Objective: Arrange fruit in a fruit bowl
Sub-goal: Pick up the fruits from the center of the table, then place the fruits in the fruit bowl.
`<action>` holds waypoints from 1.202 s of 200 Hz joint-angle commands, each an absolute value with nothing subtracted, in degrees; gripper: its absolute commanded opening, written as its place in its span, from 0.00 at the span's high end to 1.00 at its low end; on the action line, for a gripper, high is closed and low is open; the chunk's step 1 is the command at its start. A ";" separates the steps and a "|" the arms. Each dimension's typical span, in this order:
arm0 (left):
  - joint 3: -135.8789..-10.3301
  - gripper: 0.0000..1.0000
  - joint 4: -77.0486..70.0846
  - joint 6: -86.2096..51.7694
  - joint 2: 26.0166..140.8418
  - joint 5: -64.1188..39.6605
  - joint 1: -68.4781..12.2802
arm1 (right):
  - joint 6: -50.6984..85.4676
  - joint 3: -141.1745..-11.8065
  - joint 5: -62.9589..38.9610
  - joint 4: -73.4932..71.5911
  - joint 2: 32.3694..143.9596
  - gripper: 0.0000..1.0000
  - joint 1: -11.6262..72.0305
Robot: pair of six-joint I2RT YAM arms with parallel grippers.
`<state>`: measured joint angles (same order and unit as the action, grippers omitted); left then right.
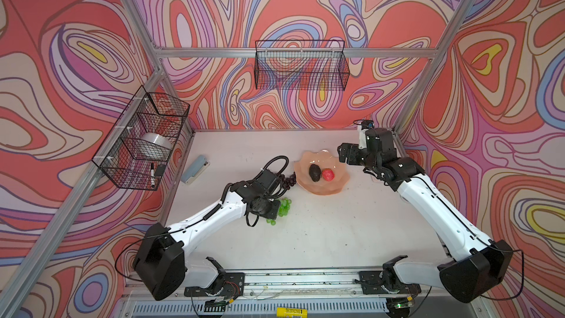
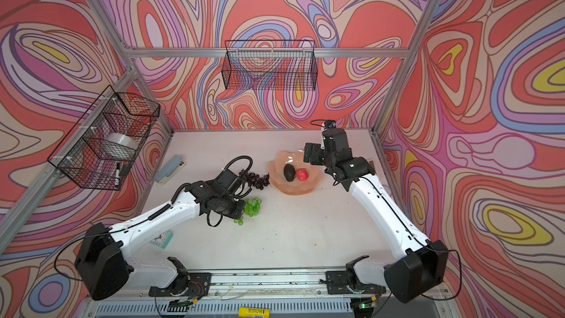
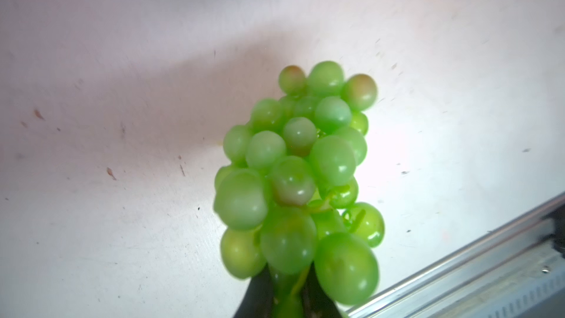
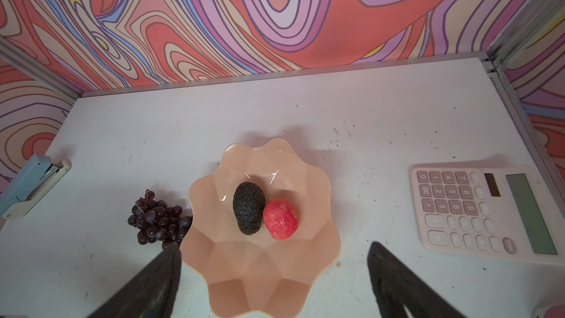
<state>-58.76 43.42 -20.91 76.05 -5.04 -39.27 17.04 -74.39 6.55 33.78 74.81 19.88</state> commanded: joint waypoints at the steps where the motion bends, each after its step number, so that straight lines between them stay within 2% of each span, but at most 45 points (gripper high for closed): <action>1: -62.76 0.89 44.78 -18.96 73.85 -6.90 -39.11 | 17.49 -73.56 6.74 33.05 75.58 0.02 19.51; 76: -76.79 0.89 41.09 -15.70 79.45 -10.03 -39.11 | 17.83 -72.42 7.65 33.85 73.60 0.02 18.29; 170: -93.39 0.90 32.78 -13.73 99.02 -15.93 -39.11 | 17.53 -70.84 8.71 36.39 69.02 0.02 16.61; 240: -96.49 0.90 24.13 -15.30 112.07 -18.37 -39.11 | 17.65 -69.69 8.70 36.27 68.63 0.02 16.24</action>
<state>-95.90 29.21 -14.96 109.27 -16.84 -39.27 17.45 -70.28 8.16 35.75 69.17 16.62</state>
